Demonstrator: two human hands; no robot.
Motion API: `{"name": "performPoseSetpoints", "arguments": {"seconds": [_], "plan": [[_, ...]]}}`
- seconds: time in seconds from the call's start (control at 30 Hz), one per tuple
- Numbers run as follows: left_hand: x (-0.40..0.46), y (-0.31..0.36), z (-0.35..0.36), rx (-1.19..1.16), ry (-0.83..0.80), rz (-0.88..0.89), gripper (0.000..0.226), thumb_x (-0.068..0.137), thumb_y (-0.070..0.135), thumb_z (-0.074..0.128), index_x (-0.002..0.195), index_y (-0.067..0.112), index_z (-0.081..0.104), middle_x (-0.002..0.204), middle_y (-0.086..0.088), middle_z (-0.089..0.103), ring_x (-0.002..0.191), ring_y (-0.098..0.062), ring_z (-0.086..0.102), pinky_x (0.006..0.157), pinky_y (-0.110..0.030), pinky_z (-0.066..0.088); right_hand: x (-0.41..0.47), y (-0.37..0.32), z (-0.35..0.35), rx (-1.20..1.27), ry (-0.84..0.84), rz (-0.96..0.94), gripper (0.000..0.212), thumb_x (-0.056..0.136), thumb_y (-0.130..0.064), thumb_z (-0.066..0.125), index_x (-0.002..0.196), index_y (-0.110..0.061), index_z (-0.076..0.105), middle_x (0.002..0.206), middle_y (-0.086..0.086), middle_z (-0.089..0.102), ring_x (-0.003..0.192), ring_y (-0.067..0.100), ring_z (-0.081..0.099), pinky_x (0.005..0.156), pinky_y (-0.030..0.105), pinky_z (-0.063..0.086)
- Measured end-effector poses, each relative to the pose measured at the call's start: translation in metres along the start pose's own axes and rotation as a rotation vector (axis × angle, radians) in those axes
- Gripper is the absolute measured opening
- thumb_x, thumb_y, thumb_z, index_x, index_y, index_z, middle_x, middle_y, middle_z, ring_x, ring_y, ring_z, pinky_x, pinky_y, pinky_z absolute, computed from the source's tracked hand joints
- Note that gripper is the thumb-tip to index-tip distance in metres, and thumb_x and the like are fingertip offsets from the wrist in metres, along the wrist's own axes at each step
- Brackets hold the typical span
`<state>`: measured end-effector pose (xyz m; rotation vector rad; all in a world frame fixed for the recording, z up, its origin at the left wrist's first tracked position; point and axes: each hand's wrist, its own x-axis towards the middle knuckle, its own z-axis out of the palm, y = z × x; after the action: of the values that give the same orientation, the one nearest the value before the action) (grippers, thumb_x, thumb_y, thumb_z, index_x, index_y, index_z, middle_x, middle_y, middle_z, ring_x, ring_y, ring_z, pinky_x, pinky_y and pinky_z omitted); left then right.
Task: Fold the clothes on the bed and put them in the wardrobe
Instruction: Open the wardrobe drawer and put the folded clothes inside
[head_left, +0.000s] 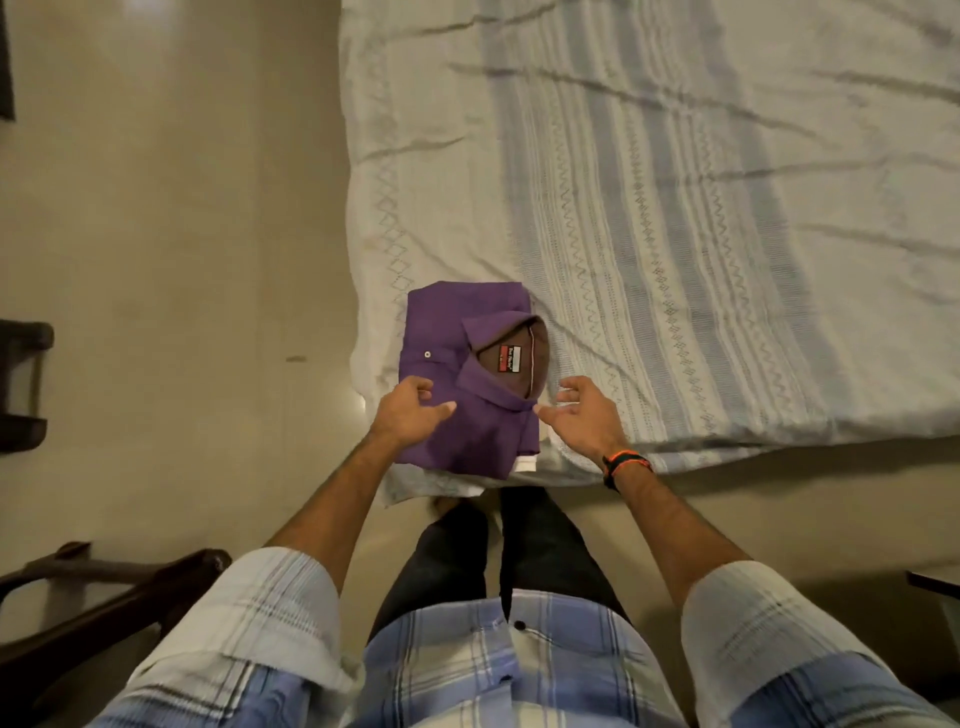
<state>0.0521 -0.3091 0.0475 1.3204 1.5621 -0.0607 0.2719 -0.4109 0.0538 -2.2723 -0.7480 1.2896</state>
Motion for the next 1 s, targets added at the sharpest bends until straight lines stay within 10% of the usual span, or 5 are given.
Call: {"name": "performPoseSetpoints", "arguments": {"seconds": [0.37,0.53,0.7,0.83,1.0], "plan": [[0.118,-0.032,-0.005,-0.211,0.081,-0.292,0.094,0.065,0.064,0.080,0.137,0.013,0.048,0.134,-0.002,0.059,0.118,-0.022,0.060,0.104,-0.043,0.047,0.121,0.011,0.025,-0.016,-0.072,0.214,0.097,0.067,-0.060,0.080,0.142,-0.011,0.044,0.139,0.008,0.054,0.125,0.025,0.054,0.104,0.045,0.046],[0.141,-0.035,0.011,-0.450,0.006,-0.298,0.037,0.078,0.044,0.079,0.106,0.024,0.067,0.105,0.009,0.072,0.096,-0.011,0.069,0.088,-0.029,0.054,0.163,0.034,0.041,0.003,-0.083,0.235,0.095,0.038,-0.091,0.070,0.106,-0.024,0.068,0.104,-0.003,0.070,0.093,0.014,0.068,0.085,0.038,0.058],[0.145,-0.031,0.015,-0.679,-0.066,-0.340,0.056,0.065,0.037,0.086,0.113,0.017,0.068,0.108,0.004,0.074,0.099,-0.015,0.071,0.088,-0.032,0.054,0.171,0.023,0.047,0.227,-0.080,0.324,0.094,0.037,-0.077,0.085,0.110,-0.022,0.064,0.101,-0.009,0.074,0.094,0.012,0.071,0.087,0.040,0.058],[0.149,-0.032,0.016,-0.724,-0.173,-0.384,0.063,0.063,0.033,0.090,0.119,0.014,0.068,0.111,0.000,0.074,0.103,-0.019,0.070,0.095,-0.038,0.053,0.169,0.013,0.059,0.436,-0.175,0.303,0.051,0.064,-0.035,0.091,0.109,-0.019,0.073,0.102,-0.004,0.076,0.098,0.014,0.072,0.093,0.041,0.056],[0.146,-0.025,0.027,-0.745,-0.187,-0.382,0.052,0.072,0.026,0.083,0.121,0.016,0.067,0.110,0.001,0.074,0.102,-0.018,0.070,0.089,-0.034,0.054,0.167,0.018,0.063,0.469,-0.205,0.252,0.069,0.053,-0.038,0.092,0.115,-0.018,0.071,0.108,-0.002,0.075,0.103,0.017,0.070,0.095,0.043,0.055]]}}
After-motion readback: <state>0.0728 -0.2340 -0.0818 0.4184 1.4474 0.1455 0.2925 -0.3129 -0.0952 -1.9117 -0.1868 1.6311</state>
